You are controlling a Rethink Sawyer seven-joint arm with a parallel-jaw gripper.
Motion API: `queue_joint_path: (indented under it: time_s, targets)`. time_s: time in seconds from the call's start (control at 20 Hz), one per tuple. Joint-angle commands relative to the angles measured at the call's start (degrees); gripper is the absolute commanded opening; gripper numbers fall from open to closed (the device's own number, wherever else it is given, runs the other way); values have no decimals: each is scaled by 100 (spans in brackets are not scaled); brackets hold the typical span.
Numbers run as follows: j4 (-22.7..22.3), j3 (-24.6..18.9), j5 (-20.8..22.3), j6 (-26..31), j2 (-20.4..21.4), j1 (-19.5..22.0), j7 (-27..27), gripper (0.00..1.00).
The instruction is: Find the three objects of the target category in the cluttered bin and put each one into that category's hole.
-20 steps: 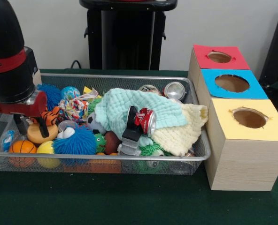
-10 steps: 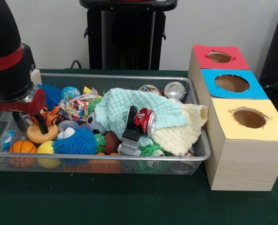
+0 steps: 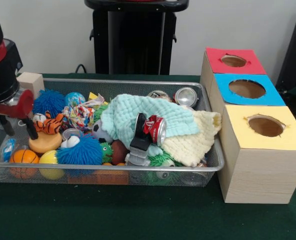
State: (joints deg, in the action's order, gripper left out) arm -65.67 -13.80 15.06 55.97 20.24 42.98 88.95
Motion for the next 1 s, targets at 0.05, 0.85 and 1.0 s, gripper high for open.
queue_joint_path:
  time_s: [0.05, 0.85, 1.0]
  targets:
    - [620, -182, -87, 596, -367, -36, -16, 100]
    - [1106, -273, 26, 104, -996, -189, -121, 100]
    - [1066, -268, 64, 61, -995, -203, -220, 100]
